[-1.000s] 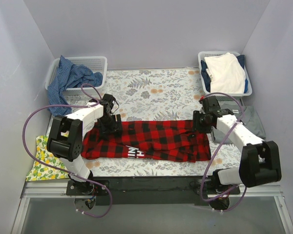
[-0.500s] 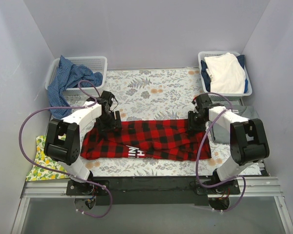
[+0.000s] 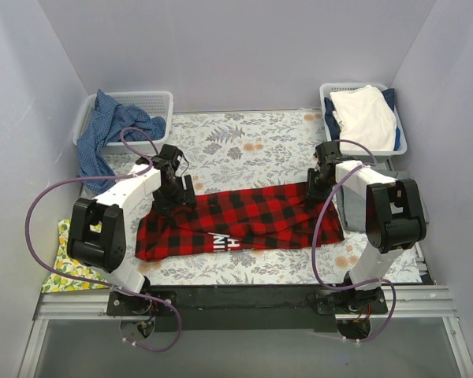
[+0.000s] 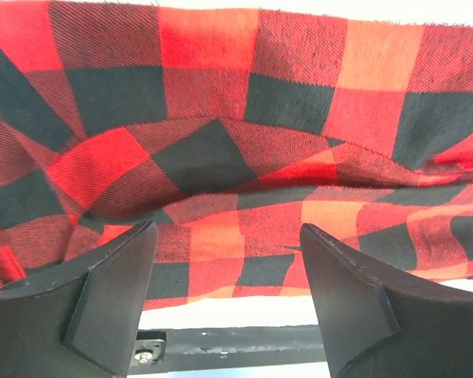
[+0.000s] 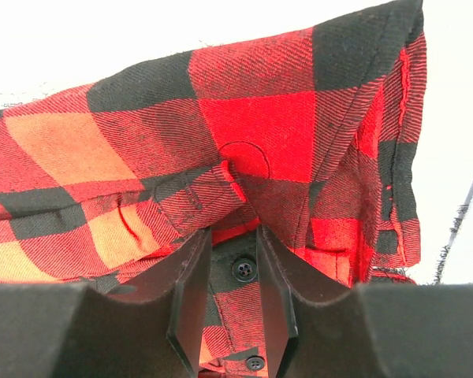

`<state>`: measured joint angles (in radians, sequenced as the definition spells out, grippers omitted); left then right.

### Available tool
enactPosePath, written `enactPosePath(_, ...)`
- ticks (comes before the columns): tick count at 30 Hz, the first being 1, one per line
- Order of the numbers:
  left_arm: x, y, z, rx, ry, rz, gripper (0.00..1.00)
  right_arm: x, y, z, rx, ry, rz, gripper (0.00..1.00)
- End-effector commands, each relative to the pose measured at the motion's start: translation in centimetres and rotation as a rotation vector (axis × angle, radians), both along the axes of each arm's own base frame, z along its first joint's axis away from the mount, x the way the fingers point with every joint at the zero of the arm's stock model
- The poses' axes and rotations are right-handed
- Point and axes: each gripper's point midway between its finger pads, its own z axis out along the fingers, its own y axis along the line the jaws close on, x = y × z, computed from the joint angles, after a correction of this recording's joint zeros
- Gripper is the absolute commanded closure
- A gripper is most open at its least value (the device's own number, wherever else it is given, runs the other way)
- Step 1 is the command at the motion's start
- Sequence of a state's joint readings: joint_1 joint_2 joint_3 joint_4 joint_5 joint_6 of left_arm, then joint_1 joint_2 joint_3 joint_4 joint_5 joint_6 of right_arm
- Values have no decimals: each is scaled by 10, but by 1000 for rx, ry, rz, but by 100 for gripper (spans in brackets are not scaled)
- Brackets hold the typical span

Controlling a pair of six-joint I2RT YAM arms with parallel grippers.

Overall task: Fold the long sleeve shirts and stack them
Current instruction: Fold the shirt

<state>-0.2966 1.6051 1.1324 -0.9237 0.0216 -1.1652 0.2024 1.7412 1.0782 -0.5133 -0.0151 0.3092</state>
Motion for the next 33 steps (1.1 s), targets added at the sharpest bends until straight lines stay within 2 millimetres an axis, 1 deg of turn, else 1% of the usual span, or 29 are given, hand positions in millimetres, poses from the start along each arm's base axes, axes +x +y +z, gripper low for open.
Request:
enactPosePath(1,-9,-8,-3,-59,28,11,27,1,-15,-3,-51,-13,-39,62)
enactPosePath(2,-9,-11,-7,-69,36,10,27,2,-15,1,-44,-22,-39,62)
enactPosePath(4,-8,-10,-22,-57,63,10,27,1,-13,4,-33,-29,-38,62)
enactPosePath(6,5,-10,-32,-41,55,1,28,1,-13,10,-29,-46,-36,62)
enactPosePath(7,17,-14,-35,-41,54,-4,28,-2,-13,10,-27,-41,-36,62)
enactPosePath(9,33,-20,-42,-51,39,-8,28,-2,-14,14,-24,-49,-36,62)
enactPosePath(10,42,-22,-51,-50,48,-10,28,-4,-13,13,-19,-44,-35,62)
enactPosePath(11,52,-24,-54,-54,30,-10,28,-5,-13,13,-19,-45,-39,62)
enactPosePath(13,65,-27,-64,-56,28,-19,28,-7,-13,12,-20,-40,-40,62)
enactPosePath(14,80,-31,-68,-61,17,-24,29,-9,-14,11,-21,-37,-44,62)
enactPosePath(16,95,-37,-73,-78,2,-46,29,-9,-15,11,-23,-38,-47,62)
enactPosePath(17,112,-42,-77,-89,-24,-56,29,-11,-15,13,-22,-40,-49,62)
enactPosePath(19,134,-52,-77,-114,-58,-94,29,-10,-16,17,-17,-51,-59,62)
enactPosePath(20,136,-55,-98,-116,-18,-102,29,-9,-15,22,-14,-68,-60,62)
enactPosePath(21,164,-65,-86,-140,-77,-112,29,-9,-14,24,-6,-72,-64,62)
enactPosePath(22,172,-76,-90,-194,-76,-133,29,-8,-14,28,0,-82,-64,62)
enactPosePath(23,184,-85,-89,-225,-94,-145,29,-6,-13,36,9,-106,-69,62)
enactPosePath(24,205,-95,-94,-250,-120,-154,29,-1,-11,43,21,-130,-69,62)
enactPosePath(26,232,-113,-85,-305,-184,-174,28,5,-10,62,32,-184,-69,62)
enactPosePath(27,257,-123,-78,-337,-240,-185,27,10,-9,72,39,-217,-69,62)
enactPosePath(28,270,-131,-71,-366,-280,-194,26,12,-4,80,66,-234,-49,61)
enactPosePath(29,278,-140,-66,-413,-301,-202,25,14,-3,92,74,-269,-40,61)
enactPosePath(31,303,-154,-47,-475,-407,-208,22,19,0,107,81,-316,4,58)
enactPosePath(32,305,-162,-37,-527,-420,-203,22,20,-1,111,77,-333,17,57)
enactPosePath(33,308,-164,-30,-544,-442,-201,22,20,2,113,83,-335,42,55)
